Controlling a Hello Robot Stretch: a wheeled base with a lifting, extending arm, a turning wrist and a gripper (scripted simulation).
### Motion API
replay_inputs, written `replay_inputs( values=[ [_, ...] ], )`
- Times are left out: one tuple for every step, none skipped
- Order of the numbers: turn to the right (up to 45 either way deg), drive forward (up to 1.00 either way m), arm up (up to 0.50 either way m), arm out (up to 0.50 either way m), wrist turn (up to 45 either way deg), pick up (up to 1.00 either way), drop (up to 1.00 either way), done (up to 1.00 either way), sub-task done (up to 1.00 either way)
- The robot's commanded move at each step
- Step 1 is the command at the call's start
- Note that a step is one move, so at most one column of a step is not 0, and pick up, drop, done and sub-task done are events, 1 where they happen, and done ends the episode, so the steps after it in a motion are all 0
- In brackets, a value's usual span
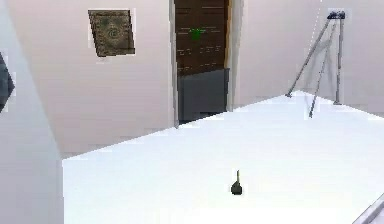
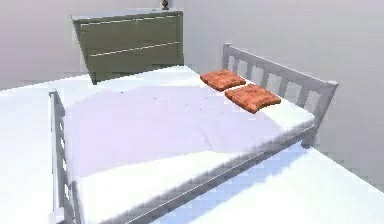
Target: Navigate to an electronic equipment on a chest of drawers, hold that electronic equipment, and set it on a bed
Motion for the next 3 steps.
replay_inputs(
  values=[
    [0.0,1.0,0.0,0.0,0.0,0.0,0.0,0.0,0.0],
    [-6.0,0.0,0.0,0.0,0.0,0.0,0.0,0.0,0.0],
    [0.0,0.3,0.0,0.0,0.0,0.0,0.0,0.0,0.0]
  ],
)
